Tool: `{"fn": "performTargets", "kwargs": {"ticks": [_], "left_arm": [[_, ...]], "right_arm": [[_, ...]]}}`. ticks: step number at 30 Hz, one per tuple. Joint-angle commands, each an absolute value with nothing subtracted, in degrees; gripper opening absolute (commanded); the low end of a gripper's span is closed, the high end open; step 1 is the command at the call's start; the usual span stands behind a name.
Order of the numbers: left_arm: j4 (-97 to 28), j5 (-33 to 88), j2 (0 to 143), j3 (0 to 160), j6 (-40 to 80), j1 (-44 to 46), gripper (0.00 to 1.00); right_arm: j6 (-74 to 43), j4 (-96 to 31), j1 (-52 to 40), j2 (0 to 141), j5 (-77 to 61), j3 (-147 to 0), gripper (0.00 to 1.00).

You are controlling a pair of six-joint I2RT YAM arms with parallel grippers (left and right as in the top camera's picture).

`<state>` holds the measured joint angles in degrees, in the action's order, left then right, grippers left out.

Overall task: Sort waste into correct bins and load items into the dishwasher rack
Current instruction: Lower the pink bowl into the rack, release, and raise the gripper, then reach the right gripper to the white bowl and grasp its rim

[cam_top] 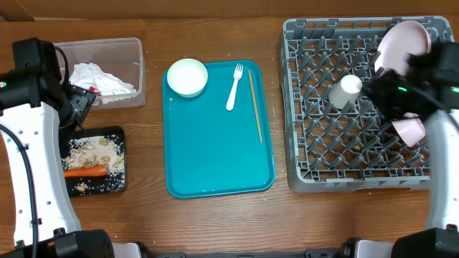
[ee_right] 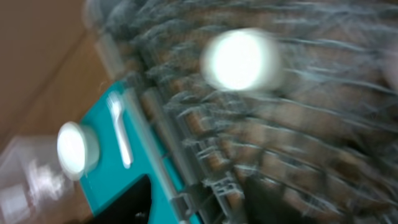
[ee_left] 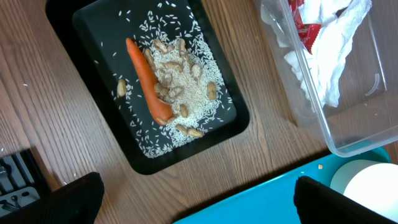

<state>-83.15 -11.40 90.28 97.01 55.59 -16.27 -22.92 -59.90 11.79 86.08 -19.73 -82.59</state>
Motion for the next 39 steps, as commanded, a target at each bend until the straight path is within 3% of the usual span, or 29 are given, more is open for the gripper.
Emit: {"fn": "performTargets", "kwargs": {"ticks": [1,2,6,11,18,26,30,33,37,39], "left_arm": [[-83.29,-12.01,90.65,97.01,56.6,-16.47,1.0],[-83.29,-12.01,90.65,96.99,56.6,-16.47,1.0],[-83.29,-12.01,90.65,96.99,56.6,-16.47,1.0],[-83.29,-12.01,90.65,96.99,56.6,-16.47,1.0],[-83.29,-12.01,90.65,96.99,56.6,-16.47,1.0],[-83.29,-12.01,90.65,96.99,56.6,-16.47,1.0],[-83.29,-12.01,90.65,97.01,56.6,-16.47,1.0],[-83.29,-12.01,90.65,97.01,56.6,-16.47,1.0],[-83.29,-12.01,90.65,97.01,56.6,-16.47,1.0],[-83.29,-12.01,90.65,96.99,56.6,-16.47,1.0]], "right_arm": [[-22.48,-54.22,0.56,86.5,-23.57,-83.66,0.89],[-22.48,-51.4,-2.55,86.78,-24.08,-83.66,1.0],[-23.64,-37.47,-15.16,89.12,-23.55,-83.66,1.0],[-36.1,-23.9,-26.09,97.36,-12.93,-83.66,1.0],[-47.37,-3.92,-30.7,115.22,-18.87,-84.44,1.0],[-53.69,1.67,-31.46,128.75,-19.86,-91.07,1.0],[-54.08,1.69,-31.51,131.85,-19.73,-93.47,0.8],[-54.04,1.15,-31.59,131.98,-17.74,-93.49,0.76],[-54.02,-0.21,-32.25,131.98,-14.94,-93.49,0.55],[-54.02,-1.76,-32.56,131.98,-13.28,-93.49,0.54]]}}
